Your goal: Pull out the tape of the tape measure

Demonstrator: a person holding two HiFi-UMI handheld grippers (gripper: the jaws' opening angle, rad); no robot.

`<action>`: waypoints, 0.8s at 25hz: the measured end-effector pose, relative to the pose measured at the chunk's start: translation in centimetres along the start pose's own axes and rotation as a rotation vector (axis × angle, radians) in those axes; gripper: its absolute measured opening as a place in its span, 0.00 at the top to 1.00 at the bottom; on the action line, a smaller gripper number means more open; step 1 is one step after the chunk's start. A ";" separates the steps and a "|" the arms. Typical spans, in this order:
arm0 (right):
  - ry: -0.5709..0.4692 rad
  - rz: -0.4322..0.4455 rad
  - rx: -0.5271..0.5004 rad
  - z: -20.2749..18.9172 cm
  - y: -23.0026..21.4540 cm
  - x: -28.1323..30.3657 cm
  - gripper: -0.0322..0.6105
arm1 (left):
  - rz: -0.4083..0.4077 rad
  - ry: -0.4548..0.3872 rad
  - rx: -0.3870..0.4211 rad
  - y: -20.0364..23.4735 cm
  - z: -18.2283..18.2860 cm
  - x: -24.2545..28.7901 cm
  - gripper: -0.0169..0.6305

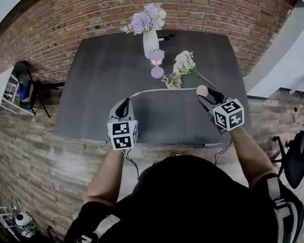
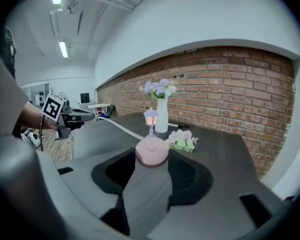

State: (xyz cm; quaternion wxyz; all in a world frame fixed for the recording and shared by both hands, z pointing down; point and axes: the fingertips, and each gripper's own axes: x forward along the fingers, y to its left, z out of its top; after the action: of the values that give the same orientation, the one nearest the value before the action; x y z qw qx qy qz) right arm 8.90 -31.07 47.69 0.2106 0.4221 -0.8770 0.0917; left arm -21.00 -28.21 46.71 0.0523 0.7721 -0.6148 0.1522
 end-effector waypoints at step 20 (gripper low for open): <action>0.249 0.083 0.055 -13.0 5.0 3.5 0.55 | 0.036 0.242 -0.095 -1.1 -12.1 -1.5 0.51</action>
State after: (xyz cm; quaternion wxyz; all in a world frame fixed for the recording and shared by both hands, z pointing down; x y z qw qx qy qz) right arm 6.87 -25.96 60.98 0.3022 0.3764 -0.8579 0.1760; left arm -22.33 -23.35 57.87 0.1598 0.7337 -0.6242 0.2158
